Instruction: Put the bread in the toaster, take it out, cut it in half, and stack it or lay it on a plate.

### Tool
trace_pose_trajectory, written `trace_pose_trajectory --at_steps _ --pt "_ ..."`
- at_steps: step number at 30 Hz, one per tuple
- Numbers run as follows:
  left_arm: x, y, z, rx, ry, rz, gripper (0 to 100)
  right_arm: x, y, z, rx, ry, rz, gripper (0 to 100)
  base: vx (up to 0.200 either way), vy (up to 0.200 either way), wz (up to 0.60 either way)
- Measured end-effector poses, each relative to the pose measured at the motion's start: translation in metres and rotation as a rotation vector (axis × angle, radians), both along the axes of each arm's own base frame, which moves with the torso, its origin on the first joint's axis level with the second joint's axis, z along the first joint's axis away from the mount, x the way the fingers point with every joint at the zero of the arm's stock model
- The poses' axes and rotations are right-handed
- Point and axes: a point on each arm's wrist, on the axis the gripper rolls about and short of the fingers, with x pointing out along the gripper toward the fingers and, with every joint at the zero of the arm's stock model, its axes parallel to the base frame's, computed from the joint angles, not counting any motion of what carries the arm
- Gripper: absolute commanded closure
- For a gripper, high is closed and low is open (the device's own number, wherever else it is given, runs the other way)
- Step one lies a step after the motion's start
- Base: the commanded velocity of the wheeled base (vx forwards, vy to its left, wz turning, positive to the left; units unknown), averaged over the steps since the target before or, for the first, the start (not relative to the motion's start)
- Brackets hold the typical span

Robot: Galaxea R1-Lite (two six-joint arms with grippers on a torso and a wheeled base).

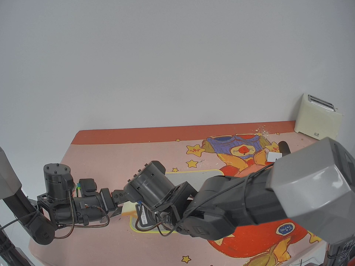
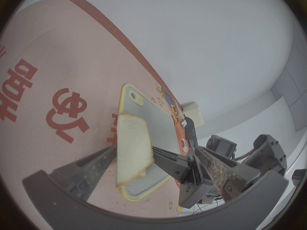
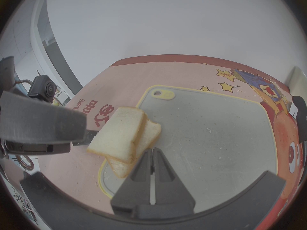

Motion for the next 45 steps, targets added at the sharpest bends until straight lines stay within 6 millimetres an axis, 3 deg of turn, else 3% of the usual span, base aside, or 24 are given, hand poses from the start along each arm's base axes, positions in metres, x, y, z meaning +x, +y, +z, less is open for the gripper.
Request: trace_pose_trajectory --at_steps 18,35,36,45 --pt "-0.001 0.000 -0.001 0.000 0.007 -0.002 0 -0.005 0.014 0.001 0.041 0.003 0.036 100 0.000 0.000 0.00" --pt "-0.001 0.000 -0.001 0.001 0.010 0.000 0 -0.013 -0.035 0.004 -0.038 0.043 -0.008 100 0.000 0.000 0.00" --pt "-0.001 0.000 -0.001 0.001 0.011 0.000 100 -0.015 -0.040 0.006 -0.043 0.047 -0.011 100 0.000 0.000 0.00" --pt "-0.002 0.000 -0.003 -0.011 0.046 0.024 100 -0.020 -0.088 0.024 -0.049 0.061 -0.062 100 0.000 0.000 0.00"
